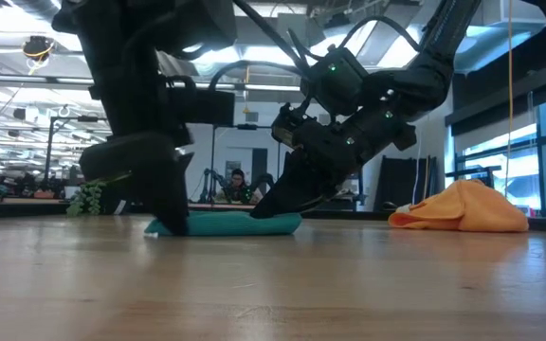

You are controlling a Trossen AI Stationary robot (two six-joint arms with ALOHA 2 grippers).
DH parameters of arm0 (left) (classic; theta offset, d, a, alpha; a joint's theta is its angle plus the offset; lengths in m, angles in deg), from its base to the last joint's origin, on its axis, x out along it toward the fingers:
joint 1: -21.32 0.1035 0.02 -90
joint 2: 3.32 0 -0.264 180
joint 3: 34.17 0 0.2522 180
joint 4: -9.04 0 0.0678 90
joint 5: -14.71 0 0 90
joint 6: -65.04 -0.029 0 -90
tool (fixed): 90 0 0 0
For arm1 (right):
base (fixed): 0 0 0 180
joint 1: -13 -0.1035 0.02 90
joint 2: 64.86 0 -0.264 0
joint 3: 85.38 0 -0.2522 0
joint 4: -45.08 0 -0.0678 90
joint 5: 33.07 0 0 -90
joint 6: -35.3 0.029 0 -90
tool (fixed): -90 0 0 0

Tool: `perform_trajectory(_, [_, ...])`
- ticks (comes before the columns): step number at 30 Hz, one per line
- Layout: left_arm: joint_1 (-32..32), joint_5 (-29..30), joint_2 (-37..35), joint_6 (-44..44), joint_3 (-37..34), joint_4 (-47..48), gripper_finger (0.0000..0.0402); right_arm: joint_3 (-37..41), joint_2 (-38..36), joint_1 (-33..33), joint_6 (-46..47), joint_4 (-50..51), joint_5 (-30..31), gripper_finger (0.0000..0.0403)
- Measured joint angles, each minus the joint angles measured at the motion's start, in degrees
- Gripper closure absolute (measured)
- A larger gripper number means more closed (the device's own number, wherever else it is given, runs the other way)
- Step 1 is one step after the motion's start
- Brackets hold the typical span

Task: Roll microfiber towels into tight, uniform cylinder then place into a basket
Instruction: Roll the blue microfiber cloth

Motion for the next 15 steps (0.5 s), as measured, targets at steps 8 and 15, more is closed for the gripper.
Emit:
perform_trajectory(8, [0.28,-1.74,-2.3,2.47,-0.32,0.7,0.0397,-0.02,-0.02,-0.01,-0.02,0.42,-0.01,0.024])
perform_trajectory(15, [3.1,-6.11,-8.44,2.85,-0.59,1.8,0.04,-0.03,-0.02,-0.04,-0.22,0.89,-0.39,0.024])
